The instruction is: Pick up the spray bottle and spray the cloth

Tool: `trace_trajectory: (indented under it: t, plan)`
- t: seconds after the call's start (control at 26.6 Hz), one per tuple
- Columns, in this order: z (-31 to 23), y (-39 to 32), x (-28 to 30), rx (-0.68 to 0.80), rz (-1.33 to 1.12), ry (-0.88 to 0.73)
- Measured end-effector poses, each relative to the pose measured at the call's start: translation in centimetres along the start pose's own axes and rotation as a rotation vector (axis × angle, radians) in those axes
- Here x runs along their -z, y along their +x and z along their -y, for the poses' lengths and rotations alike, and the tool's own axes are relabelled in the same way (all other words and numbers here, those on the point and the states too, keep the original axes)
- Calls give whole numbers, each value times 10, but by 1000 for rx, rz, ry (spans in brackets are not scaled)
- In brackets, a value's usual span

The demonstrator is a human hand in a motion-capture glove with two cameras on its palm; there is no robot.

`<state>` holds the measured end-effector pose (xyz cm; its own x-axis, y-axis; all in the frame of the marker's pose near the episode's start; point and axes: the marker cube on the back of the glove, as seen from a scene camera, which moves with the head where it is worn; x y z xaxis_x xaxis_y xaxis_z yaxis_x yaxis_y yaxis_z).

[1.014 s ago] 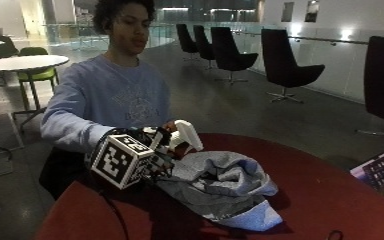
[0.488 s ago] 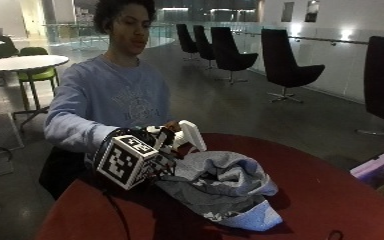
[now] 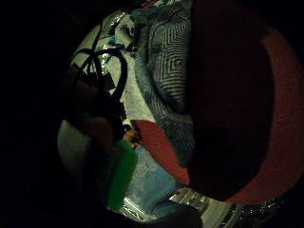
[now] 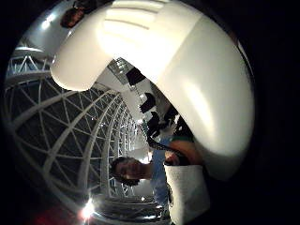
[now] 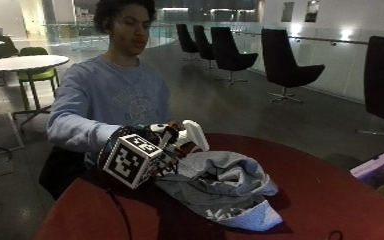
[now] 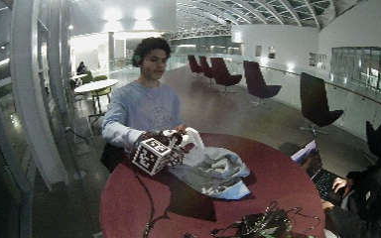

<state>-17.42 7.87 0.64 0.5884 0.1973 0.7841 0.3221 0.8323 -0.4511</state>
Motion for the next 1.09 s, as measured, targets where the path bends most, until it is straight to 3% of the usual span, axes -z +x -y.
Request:
trace_trajectory:
  t: [0.9,1.09]
  plan:
    - [2,-3,-4,0,8,-15]
    - [4,-11,-12,69,21,10]
